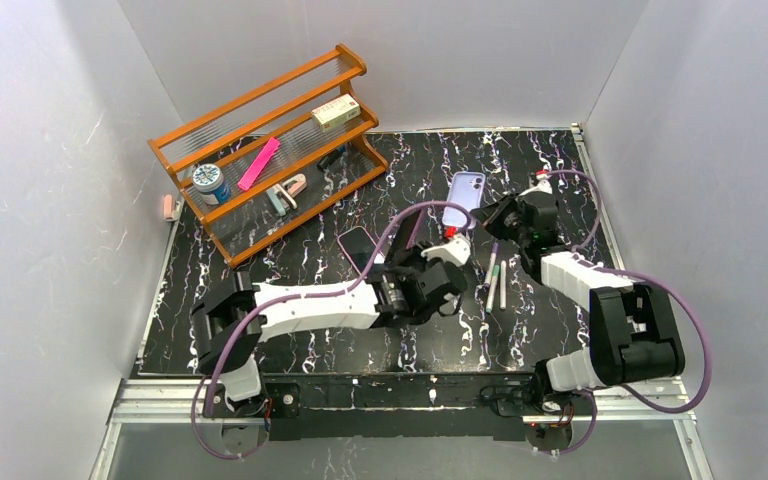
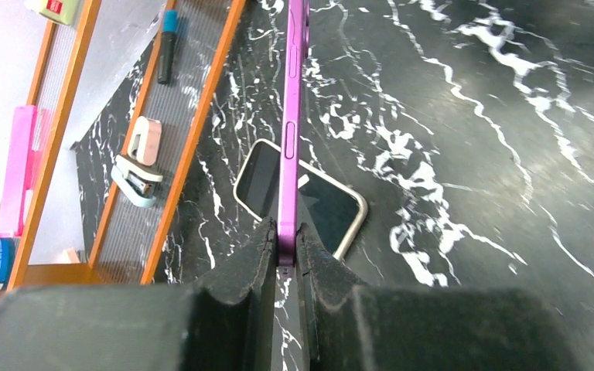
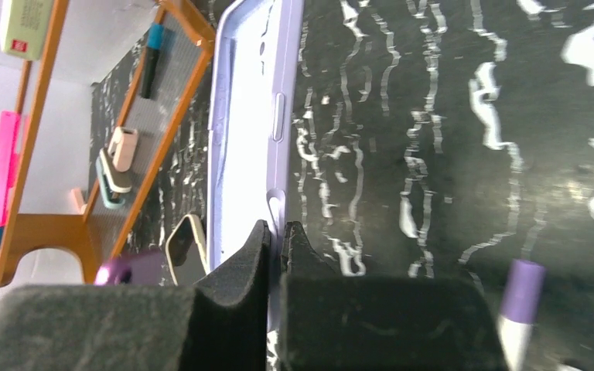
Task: Take the phone out of the phone case
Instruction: Place the phone at the center of the board.
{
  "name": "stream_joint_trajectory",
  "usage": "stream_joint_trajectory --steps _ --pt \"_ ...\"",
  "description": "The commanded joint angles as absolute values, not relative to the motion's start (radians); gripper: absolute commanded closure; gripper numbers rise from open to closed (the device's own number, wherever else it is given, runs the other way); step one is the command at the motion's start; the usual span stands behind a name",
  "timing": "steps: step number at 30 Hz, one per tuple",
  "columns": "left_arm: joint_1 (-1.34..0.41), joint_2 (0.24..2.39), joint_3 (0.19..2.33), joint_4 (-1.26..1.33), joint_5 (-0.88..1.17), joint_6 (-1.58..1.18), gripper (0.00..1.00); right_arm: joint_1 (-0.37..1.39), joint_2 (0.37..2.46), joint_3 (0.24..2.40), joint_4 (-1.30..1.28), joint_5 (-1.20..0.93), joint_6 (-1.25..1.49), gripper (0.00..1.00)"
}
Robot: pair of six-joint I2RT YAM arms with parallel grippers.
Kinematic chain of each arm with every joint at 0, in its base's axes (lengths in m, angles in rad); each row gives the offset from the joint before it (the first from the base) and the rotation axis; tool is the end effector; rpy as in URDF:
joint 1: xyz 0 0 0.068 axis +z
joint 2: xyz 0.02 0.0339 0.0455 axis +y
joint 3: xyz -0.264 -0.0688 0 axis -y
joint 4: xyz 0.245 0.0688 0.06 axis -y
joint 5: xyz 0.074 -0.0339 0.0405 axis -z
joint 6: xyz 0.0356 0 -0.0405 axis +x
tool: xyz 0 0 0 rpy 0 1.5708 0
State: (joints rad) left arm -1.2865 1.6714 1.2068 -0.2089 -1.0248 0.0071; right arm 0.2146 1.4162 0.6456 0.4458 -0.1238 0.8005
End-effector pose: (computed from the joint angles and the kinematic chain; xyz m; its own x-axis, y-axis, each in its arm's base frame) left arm 0.1315 -0.3415 0.2623 -0.1727 0.6043 -0.7778 0.3123 0.7826 0.5386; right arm 0.2927 0.0683 0.2119 -0.4509 0.6307 -0.6317 -0.0030 0.7066 0.7076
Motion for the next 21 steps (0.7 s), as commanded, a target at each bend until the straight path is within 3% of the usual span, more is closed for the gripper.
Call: stream_joint_trajectory --steps 1,16,21 --pt "-1.191 1.751 1.301 -0.193 -1.043 0.033 1.00 0.138 1.342 0.615 0.435 -0.206 0.704 0.99" --pt "-1.097 2.171 1.621 -0.164 -1.049 0.139 1.00 0.104 1.220 0.567 0.304 -0.280 0.545 0.99" --pt "-1.081 2.246 1.681 -0.176 -1.033 0.149 0.89 0.102 1.227 0.573 0.284 -0.275 0.528 0.99"
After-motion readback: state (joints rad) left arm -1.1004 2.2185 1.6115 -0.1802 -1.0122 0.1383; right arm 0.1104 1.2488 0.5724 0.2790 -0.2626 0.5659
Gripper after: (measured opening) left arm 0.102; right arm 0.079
